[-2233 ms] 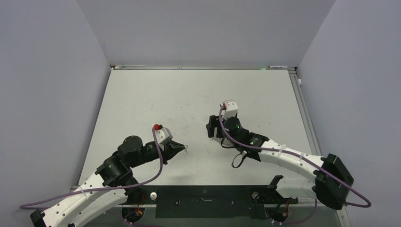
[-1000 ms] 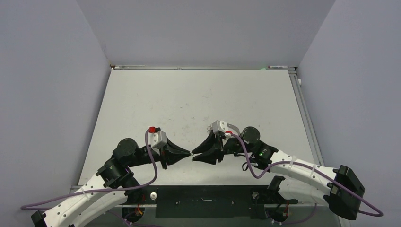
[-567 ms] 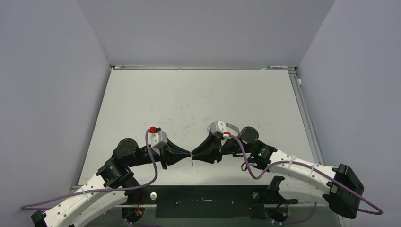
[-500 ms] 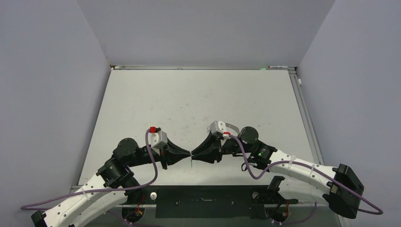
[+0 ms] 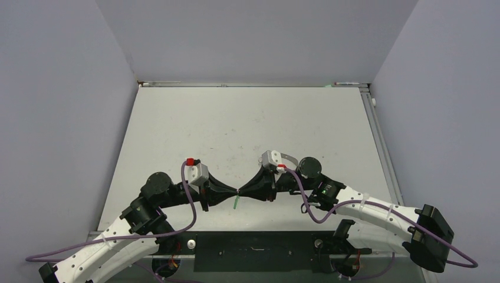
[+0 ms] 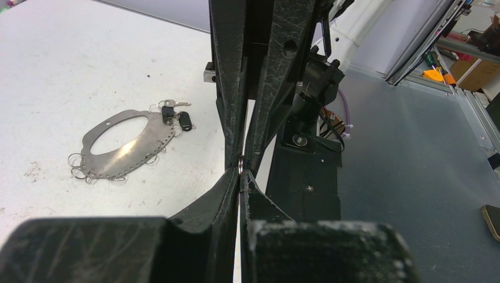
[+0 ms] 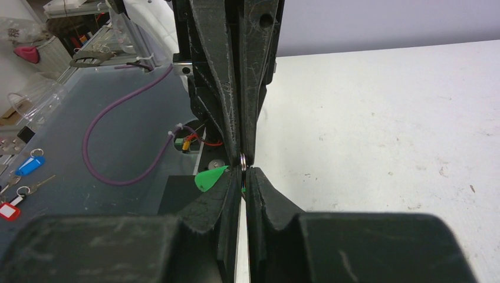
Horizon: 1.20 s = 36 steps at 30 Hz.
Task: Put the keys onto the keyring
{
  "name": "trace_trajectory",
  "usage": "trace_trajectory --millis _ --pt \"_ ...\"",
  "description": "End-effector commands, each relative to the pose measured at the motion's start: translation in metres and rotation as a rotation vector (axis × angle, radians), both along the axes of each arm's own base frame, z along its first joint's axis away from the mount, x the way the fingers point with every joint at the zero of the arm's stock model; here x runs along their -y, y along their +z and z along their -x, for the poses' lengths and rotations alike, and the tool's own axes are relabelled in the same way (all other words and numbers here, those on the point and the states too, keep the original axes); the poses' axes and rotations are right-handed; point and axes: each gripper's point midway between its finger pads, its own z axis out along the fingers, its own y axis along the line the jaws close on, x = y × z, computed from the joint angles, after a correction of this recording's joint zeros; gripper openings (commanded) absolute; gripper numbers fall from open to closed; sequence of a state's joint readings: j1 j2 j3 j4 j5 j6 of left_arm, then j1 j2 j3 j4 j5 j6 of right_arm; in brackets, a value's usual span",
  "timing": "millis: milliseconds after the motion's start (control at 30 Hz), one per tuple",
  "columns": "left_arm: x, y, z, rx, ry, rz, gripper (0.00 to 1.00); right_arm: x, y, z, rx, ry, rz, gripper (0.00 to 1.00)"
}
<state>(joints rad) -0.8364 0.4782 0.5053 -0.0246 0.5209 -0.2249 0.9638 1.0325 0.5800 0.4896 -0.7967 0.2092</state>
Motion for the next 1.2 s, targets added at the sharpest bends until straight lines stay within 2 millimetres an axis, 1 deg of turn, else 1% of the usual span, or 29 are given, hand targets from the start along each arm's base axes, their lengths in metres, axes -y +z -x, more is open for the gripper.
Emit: trace_trajectory --millis 0,133,167,200,233,267,333,367,433,467,533,600,633,667,733,867,967,1033,1067,1133,1167 --pt "0.0 0.015 -0.001 0.045 0.003 0.04 0.0 -0.006 0.021 0.0 0.056 0.014 -0.051 0.06" --pt "-0.001 0.014 -0.003 0.044 0.013 0.038 0.0 -0.006 0.02 -0.001 0.059 0.009 -0.051 0.05" --pt "-0.001 0.014 -0.004 0.044 0.02 0.036 0.03 -0.005 0.02 -0.002 0.058 0.0 -0.05 0.05" --pt "-0.002 0.014 -0.006 0.043 0.029 0.035 0.19 -0.005 0.019 -0.004 0.058 -0.017 -0.047 0.05" --pt "-0.002 0.013 -0.008 0.041 0.042 0.033 0.37 -0.004 0.019 -0.008 0.061 -0.042 -0.044 0.05" --pt "-0.003 0.013 -0.009 0.042 0.054 0.035 0.5 -0.002 0.018 -0.012 0.063 -0.07 -0.037 0.05" --pt "-0.007 0.015 -0.015 0.056 0.095 0.041 0.59 0.003 0.017 -0.022 0.073 -0.142 -0.027 0.05" --pt "-0.009 0.016 -0.02 0.063 0.129 0.044 0.61 0.006 0.015 -0.027 0.075 -0.178 -0.021 0.05" --pt "-0.018 0.006 -0.034 0.045 0.222 0.011 0.64 0.015 0.014 -0.036 0.084 -0.256 -0.016 0.05" --pt "-0.023 0.002 -0.043 0.033 0.278 -0.001 0.7 0.02 0.017 -0.041 0.09 -0.299 -0.022 0.05" --pt "-0.032 -0.007 -0.061 -0.002 0.39 -0.027 0.8 0.031 0.016 -0.051 0.095 -0.385 -0.015 0.05" --pt "-0.039 -0.014 -0.076 -0.042 0.475 -0.05 0.84 0.043 0.013 -0.063 0.096 -0.481 -0.003 0.05" --pt "-0.041 -0.018 -0.081 -0.065 0.498 -0.068 0.89 0.051 0.013 -0.075 0.091 -0.565 0.002 0.05" --pt "-0.04 -0.021 -0.084 -0.076 0.49 -0.087 0.9 0.059 0.011 -0.083 0.087 -0.624 0.01 0.05" --pt "-0.037 -0.028 -0.093 -0.11 0.496 -0.117 0.91 0.075 0.008 -0.098 0.072 -0.744 0.023 0.05" --pt "-0.033 -0.047 -0.118 -0.126 0.528 -0.188 0.8 0.108 0.002 -0.124 0.041 -0.962 0.054 0.05" --pt "-0.025 -0.065 -0.138 -0.121 0.544 -0.323 0.77 0.136 -0.001 -0.139 0.017 -1.109 0.059 0.05" --pt "-0.014 -0.071 -0.147 -0.081 0.535 -0.404 0.77 0.151 -0.003 -0.147 0.001 -1.179 0.059 0.05" --pt "-0.005 -0.074 -0.151 -0.035 0.515 -0.454 0.78 0.158 -0.004 -0.15 -0.006 -1.206 0.059 0.05" --pt "0.008 -0.077 -0.156 0.048 0.472 -0.522 0.81 0.171 -0.007 -0.156 -0.019 -1.251 0.061 0.05" --pt "0.017 -0.078 -0.156 0.091 0.419 -0.548 0.82 0.177 -0.009 -0.159 -0.026 -1.273 0.064 0.05"
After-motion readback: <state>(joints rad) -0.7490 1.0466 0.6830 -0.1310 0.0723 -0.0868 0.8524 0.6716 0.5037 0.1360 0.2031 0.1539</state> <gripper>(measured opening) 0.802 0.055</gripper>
